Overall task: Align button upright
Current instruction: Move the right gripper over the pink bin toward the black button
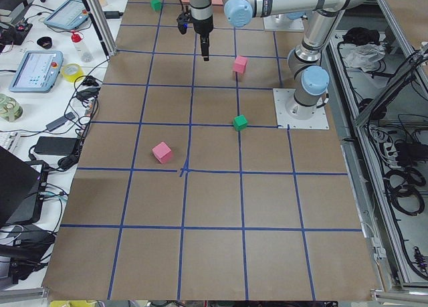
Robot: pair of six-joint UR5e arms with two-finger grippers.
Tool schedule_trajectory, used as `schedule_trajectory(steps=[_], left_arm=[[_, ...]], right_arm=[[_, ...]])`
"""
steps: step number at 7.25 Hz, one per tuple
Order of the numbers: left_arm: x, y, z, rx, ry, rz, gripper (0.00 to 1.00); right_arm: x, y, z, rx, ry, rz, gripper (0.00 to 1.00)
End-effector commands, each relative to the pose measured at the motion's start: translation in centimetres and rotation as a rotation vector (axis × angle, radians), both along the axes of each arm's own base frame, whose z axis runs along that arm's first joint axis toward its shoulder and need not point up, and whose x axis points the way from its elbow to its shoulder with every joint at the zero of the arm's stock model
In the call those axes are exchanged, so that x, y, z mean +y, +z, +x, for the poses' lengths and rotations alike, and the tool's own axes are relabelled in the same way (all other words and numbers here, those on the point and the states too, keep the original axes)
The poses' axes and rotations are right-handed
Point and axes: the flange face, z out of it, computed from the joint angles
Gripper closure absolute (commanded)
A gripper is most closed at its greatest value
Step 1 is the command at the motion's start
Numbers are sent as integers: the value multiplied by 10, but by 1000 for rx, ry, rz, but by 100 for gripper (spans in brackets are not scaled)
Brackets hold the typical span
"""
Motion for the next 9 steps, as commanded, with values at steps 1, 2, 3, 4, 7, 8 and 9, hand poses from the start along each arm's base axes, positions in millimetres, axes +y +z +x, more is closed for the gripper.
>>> schedule_trajectory(steps=[1,2,3,4,7,8,9], left_arm=[[0,1,0,1,0,-2,0],[0,-1,0,1,0,1,0],[0,-1,-1,1,-1,3,0],[-1,-2,-1,2,-1,4,0],[-3,-7,-2,14,-5,12,0],[-4,-7,-2,9,-5,13,0],[-3,-7,-1,3,-7,13,0]], right_arm=[[-3,0,-4,-56,-13,-2,0],[-11,-5,-22,-51,-42,-9,0],[-24,-17,-84,-40,-101,16,0],[-35,-40,-177,-50,-149,53,0],[-14,-97,-360,3,-114,83,0],[-2,-114,-395,9,-172,88,0],[3,-159,-400,-1,-183,105,0]])
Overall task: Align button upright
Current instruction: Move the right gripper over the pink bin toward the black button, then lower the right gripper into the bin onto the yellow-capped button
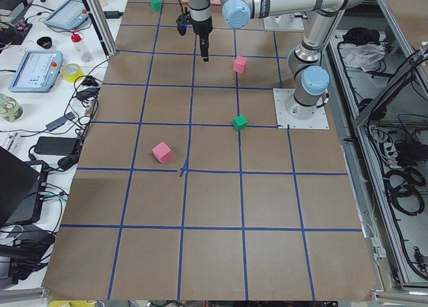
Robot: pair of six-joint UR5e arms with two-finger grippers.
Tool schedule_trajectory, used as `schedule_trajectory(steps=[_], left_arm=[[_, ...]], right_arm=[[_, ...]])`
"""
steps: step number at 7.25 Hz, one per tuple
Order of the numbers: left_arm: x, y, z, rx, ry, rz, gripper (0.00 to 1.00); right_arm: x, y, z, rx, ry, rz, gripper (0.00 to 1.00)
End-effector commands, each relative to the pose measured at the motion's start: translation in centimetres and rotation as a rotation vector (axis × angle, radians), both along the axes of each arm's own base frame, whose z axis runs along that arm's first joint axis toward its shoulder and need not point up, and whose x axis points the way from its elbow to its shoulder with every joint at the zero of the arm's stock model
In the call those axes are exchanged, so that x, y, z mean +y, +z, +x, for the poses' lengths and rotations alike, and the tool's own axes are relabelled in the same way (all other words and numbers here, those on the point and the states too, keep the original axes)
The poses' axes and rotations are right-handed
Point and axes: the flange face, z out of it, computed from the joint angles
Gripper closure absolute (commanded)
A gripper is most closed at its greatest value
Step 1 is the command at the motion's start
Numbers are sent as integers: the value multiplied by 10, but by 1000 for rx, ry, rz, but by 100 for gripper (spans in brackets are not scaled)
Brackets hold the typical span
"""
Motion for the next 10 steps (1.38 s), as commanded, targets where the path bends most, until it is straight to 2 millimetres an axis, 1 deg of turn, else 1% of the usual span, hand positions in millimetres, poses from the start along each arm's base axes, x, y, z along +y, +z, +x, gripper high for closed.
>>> schedule_trajectory(steps=[1,2,4,6,7,8,10], left_arm=[[0,0,0,-5,-2,2,0],[-2,3,2,-8,1,-17,0],[-2,4,6,-5,-17,-19,0],[-3,9,7,-8,-13,-28,0],[-6,17,8,-19,-2,-72,0],[-8,20,8,-26,0,-106,0],[-6,22,8,-29,-1,-99,0]], right_arm=[[21,-83,-18,38,-16,-13,0],[36,-110,-8,51,-17,-25,0],[41,-126,-5,46,-19,-18,0],[44,-130,-3,39,-20,-11,0],[43,-130,-2,39,-17,-11,0],[44,-130,-3,39,-19,-11,0],[44,-130,-3,46,-18,-5,0]])
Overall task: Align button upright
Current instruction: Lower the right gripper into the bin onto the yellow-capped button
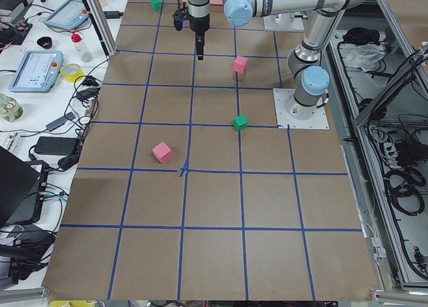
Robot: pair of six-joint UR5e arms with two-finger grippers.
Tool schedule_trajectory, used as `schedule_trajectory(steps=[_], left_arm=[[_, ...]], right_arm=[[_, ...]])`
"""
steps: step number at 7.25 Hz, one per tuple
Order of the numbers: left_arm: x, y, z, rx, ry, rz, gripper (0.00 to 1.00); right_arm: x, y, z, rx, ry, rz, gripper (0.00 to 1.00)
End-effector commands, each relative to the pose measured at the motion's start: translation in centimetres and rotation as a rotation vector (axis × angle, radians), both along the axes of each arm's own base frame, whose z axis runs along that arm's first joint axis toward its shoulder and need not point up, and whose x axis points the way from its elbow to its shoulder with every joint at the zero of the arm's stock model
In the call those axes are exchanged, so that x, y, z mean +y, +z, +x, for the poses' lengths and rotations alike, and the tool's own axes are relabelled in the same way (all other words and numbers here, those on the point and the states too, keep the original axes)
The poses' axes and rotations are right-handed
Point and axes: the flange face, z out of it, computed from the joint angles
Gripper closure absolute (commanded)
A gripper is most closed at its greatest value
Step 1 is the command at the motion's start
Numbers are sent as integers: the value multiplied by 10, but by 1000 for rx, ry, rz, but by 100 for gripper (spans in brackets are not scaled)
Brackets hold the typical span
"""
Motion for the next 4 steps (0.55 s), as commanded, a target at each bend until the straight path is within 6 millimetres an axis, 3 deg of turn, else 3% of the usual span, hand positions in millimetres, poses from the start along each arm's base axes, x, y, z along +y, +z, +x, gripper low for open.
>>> schedule_trajectory(steps=[1,4], left_arm=[[2,0,0,-3,1,5,0],[6,1,0,-23,1,17,0]], right_arm=[[3,5,-2,30,1,16,0],[-8,-13,-8,39,0,-25,0]])
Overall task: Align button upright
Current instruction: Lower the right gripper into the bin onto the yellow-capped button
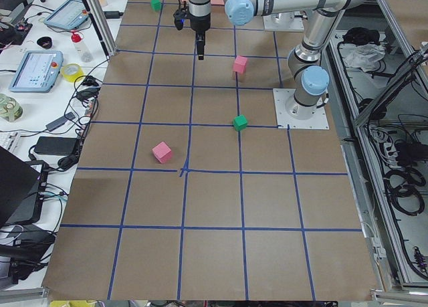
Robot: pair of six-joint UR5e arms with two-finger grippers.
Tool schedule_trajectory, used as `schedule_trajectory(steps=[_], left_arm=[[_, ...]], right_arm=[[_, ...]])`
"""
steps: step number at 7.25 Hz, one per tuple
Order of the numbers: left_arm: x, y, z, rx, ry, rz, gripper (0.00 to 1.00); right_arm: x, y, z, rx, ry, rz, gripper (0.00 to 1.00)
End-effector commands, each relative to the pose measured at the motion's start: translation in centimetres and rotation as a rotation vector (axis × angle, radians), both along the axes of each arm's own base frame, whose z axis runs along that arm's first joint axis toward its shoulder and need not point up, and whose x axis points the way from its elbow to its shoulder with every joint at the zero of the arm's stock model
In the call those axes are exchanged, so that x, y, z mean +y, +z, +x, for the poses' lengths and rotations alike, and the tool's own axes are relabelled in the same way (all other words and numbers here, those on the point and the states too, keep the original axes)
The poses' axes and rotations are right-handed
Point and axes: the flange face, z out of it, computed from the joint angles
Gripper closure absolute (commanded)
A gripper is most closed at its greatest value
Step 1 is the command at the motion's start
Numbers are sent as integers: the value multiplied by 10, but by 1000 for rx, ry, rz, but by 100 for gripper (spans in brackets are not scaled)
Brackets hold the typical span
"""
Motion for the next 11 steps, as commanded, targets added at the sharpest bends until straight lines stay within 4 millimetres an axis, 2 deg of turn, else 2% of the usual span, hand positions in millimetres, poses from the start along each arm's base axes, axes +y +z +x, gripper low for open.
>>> schedule_trajectory(steps=[1,2,5,7,11], left_arm=[[5,5,-8,14,-9,3,0],[12,7,-12,17,-17,24,0],[15,1,-29,21,-50,44,0],[16,1,-29,12,-55,49,0],[18,0,-28,5,-64,54,0]], right_arm=[[-8,-17,-5,5,-1,-16,0],[-10,-19,-1,-27,0,-39,0],[-17,-33,-5,-29,23,-57,0],[-19,-41,-7,-41,22,-43,0],[-20,-42,-8,-34,23,-42,0]])
